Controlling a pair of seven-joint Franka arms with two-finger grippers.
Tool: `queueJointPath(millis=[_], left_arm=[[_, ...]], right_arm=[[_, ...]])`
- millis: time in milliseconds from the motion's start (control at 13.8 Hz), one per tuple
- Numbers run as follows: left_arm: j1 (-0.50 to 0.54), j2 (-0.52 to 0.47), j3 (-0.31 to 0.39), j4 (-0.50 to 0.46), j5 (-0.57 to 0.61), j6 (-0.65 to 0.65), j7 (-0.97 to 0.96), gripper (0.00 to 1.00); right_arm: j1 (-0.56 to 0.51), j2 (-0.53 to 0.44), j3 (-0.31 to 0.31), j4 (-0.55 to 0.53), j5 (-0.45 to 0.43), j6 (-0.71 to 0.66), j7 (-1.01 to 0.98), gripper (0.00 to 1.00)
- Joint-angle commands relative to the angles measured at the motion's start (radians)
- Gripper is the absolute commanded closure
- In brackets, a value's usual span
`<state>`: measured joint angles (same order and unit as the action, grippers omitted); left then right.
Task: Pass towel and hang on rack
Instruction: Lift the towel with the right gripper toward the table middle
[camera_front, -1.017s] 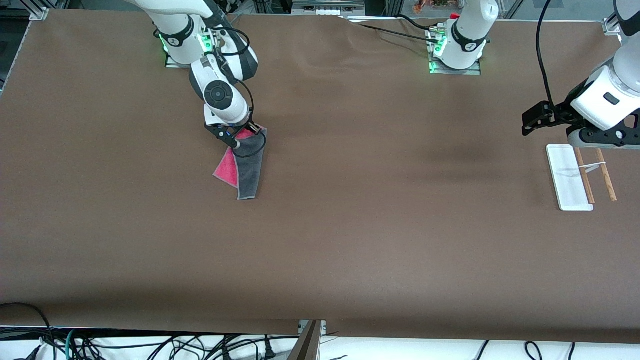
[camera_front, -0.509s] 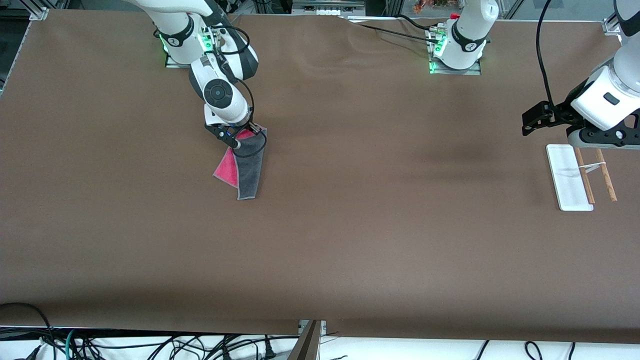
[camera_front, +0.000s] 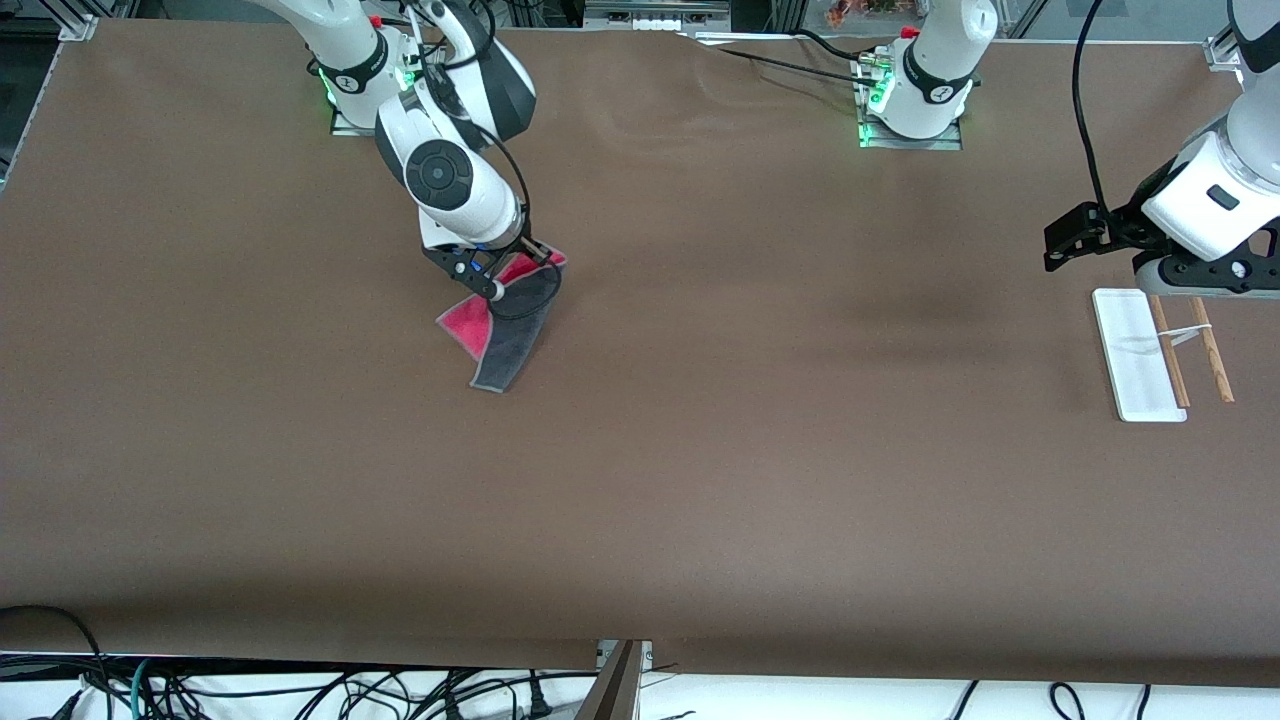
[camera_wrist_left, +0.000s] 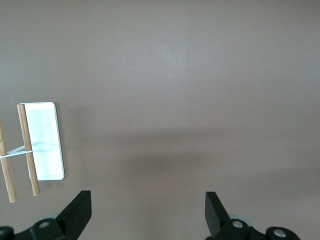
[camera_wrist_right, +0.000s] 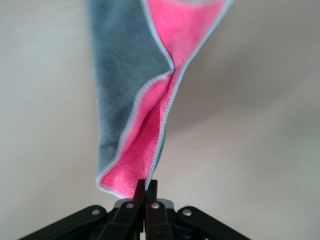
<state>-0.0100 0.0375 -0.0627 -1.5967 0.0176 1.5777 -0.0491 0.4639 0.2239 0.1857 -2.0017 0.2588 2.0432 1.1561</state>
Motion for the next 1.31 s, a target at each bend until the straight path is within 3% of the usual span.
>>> queueJointPath(millis=[0, 581, 1017, 1235], left_arm=[[0.002, 0.001, -0.005, 0.006, 0.018, -0.002, -0.003, 0.0], [0.002, 0.019, -0.008, 0.009, 0.005, -0.002, 0.014, 0.0], [-0.005, 0.11, -0.014, 0.006, -0.071, -0.036, 0.032, 0.0], [-0.013, 0.134, -0.017, 0.004, -0.187, -0.047, 0.234, 0.0]], right_arm=[[0.007, 0.018, 0.012, 0.142, 0.117, -0.112, 0.054, 1.0], [0.042, 0.1, 0.027, 0.408, 0.399, -0.104, 0.27, 1.0], [0.065, 0.184, 0.029, 0.596, 0.603, -0.019, 0.473, 1.0], [0.108, 0.219, 0.029, 0.665, 0.631, 0.058, 0.578, 1.0]])
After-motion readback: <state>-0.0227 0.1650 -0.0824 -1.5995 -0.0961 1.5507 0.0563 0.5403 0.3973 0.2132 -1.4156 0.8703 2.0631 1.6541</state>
